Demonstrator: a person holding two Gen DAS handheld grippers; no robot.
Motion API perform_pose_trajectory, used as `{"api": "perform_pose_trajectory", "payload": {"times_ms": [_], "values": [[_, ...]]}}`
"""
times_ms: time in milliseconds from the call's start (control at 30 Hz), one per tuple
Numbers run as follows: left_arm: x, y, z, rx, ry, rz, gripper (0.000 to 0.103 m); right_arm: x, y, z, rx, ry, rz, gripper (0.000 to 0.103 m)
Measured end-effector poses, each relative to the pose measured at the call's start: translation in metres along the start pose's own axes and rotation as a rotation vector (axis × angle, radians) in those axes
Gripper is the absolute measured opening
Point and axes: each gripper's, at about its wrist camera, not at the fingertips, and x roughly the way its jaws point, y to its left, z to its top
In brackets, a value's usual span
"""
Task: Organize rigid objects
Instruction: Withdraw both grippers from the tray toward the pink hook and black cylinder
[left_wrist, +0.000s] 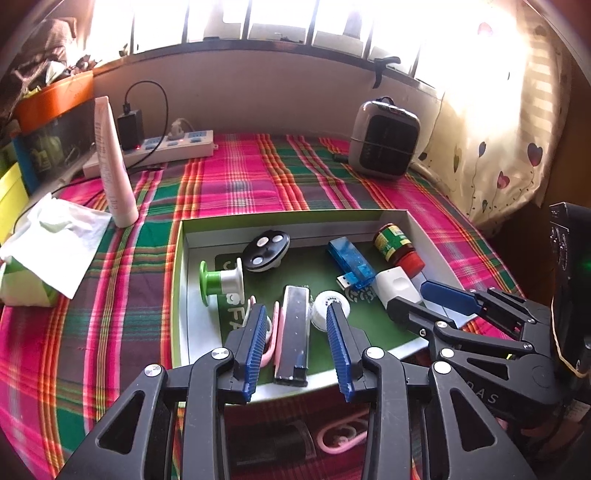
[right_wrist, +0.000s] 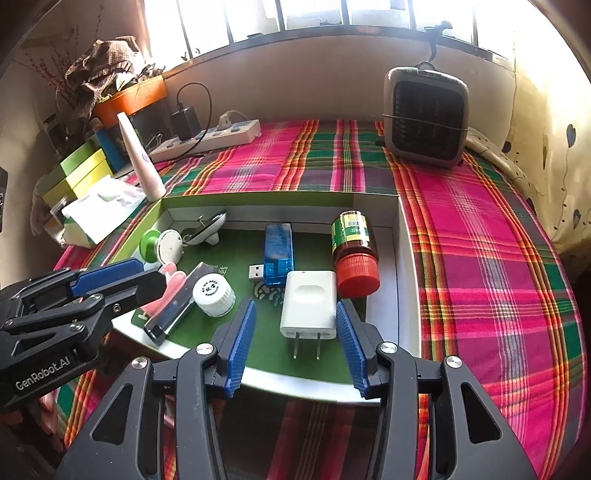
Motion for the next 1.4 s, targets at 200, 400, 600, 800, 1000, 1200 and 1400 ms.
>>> {"api": "perform_pose_trajectory", "payload": {"times_ms": [200, 400, 600, 800, 1000, 1200, 1400], "values": [[-0.016, -0.003, -0.009, 0.001, -0.017, 0.005, 0.033, -0.011, 0.005, -0.005, 0.001, -0.019, 0.011, 0.047], [-0.035, -0.003, -0.021, -0.019, -0.036, 0.0, 0.039, -0.025, 0.011, -0.013, -0.002, -0.042, 0.023, 0.051], [-0.058, 0.013, -0.037, -0.074, -0.067, -0.001, 0.039, -0.047, 0.018, -0.023, -0.017, -0.078, 0.053, 0.052], [-0.077, 0.046, -0.057, -0.179, -0.085, 0.036, 0.04, -0.056, 0.034, -0.035, -0.055, -0.077, 0.071, 0.053], [-0.085, 0.062, -0.074, -0.218, -0.077, 0.03, 0.04, -0.045, 0.057, -0.043, -0.116, -0.039, 0.115, 0.053], [-0.081, 0.072, -0.09, -0.241, -0.039, 0.026, 0.04, -0.029, 0.066, -0.046, -0.143, 0.001, 0.16, 0.053], [-0.078, 0.076, -0.095, -0.249, -0.027, 0.012, 0.04, -0.024, 0.074, -0.049, -0.204, 0.018, 0.187, 0.053]]}}
